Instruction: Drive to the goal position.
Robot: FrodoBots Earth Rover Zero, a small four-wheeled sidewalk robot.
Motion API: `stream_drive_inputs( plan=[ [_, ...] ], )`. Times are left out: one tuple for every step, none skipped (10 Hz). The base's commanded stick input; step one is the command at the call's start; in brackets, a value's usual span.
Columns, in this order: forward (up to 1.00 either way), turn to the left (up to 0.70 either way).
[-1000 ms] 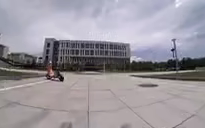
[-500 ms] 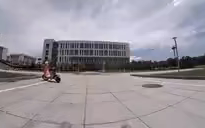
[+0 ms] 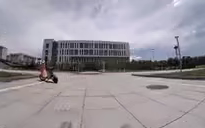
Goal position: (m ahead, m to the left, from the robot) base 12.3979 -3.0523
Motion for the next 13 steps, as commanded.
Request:
stream_drive_inputs(
  plan=[
    [0.7,0.0],
    [0.7,0.0],
    [0.7,0.0],
    [0.7,0.0],
    [0.7,0.0],
    [0.7,0.0],
    [0.7,0.0],
    [0.7,0.0],
    [0.7,0.0],
    [0.7,0.0],
    [0.7,0.0],
    [0.7,0.0],
    [0.7,0.0]
  ],
)
